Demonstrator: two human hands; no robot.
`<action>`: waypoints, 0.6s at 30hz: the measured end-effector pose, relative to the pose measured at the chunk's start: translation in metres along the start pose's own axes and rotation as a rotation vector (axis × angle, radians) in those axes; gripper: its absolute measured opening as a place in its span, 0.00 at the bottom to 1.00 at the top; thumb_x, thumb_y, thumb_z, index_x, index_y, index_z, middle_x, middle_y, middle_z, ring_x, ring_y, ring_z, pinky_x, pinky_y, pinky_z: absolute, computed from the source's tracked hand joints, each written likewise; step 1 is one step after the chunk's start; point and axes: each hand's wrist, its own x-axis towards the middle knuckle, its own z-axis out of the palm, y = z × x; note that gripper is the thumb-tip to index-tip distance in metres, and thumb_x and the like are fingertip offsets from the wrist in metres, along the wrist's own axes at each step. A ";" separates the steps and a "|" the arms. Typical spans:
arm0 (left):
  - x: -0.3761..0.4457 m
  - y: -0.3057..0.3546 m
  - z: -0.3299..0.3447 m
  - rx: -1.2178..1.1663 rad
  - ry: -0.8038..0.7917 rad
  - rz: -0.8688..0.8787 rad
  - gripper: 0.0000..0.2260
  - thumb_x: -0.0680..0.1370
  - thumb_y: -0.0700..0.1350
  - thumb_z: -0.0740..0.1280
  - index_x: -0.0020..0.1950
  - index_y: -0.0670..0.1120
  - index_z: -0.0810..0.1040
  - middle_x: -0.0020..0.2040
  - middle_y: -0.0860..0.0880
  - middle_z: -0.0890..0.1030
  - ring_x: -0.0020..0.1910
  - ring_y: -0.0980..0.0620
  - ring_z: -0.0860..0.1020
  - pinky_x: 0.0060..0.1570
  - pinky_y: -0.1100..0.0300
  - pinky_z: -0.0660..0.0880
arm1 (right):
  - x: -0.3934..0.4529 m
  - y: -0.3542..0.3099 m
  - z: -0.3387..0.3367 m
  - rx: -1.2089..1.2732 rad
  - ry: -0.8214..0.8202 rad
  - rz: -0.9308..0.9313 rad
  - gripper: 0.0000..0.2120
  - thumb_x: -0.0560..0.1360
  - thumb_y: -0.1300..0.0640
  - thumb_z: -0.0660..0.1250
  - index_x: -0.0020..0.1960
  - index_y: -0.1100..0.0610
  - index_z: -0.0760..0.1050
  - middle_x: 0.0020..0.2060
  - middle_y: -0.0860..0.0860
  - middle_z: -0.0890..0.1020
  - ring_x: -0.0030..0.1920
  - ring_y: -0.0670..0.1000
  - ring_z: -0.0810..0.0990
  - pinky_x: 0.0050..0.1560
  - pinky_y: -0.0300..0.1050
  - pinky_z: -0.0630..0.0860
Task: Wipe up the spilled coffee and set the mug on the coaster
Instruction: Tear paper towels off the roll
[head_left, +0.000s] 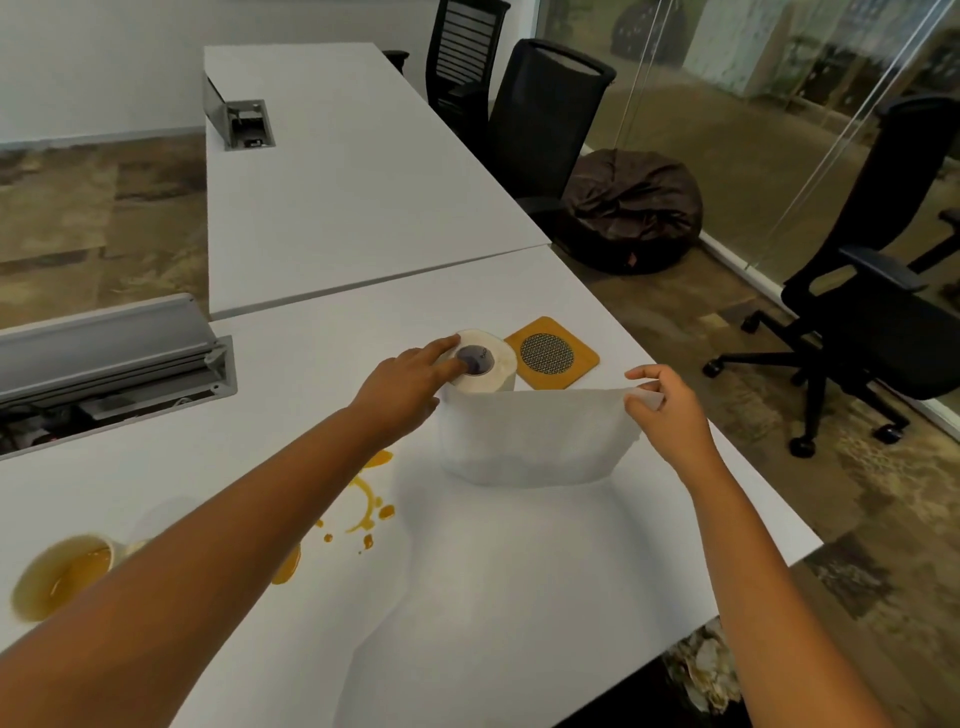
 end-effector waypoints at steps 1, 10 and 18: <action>0.000 0.001 0.000 -0.002 -0.002 -0.003 0.27 0.74 0.41 0.67 0.71 0.52 0.62 0.75 0.46 0.60 0.65 0.42 0.71 0.58 0.50 0.73 | 0.001 0.000 0.001 0.008 0.010 0.004 0.12 0.74 0.60 0.67 0.54 0.48 0.71 0.51 0.49 0.75 0.50 0.51 0.75 0.38 0.37 0.73; 0.002 0.008 -0.010 0.051 0.028 -0.049 0.25 0.73 0.50 0.69 0.68 0.49 0.67 0.65 0.44 0.70 0.57 0.43 0.72 0.52 0.51 0.76 | 0.006 0.002 0.000 -0.141 -0.031 0.012 0.11 0.76 0.61 0.64 0.58 0.53 0.73 0.57 0.55 0.77 0.50 0.51 0.73 0.46 0.44 0.73; 0.005 0.014 -0.011 0.068 0.017 -0.038 0.24 0.72 0.54 0.68 0.66 0.47 0.71 0.62 0.46 0.71 0.55 0.45 0.71 0.50 0.54 0.74 | 0.004 -0.029 0.004 -0.496 -0.088 -0.198 0.23 0.72 0.46 0.68 0.66 0.48 0.68 0.69 0.51 0.68 0.70 0.56 0.65 0.70 0.69 0.45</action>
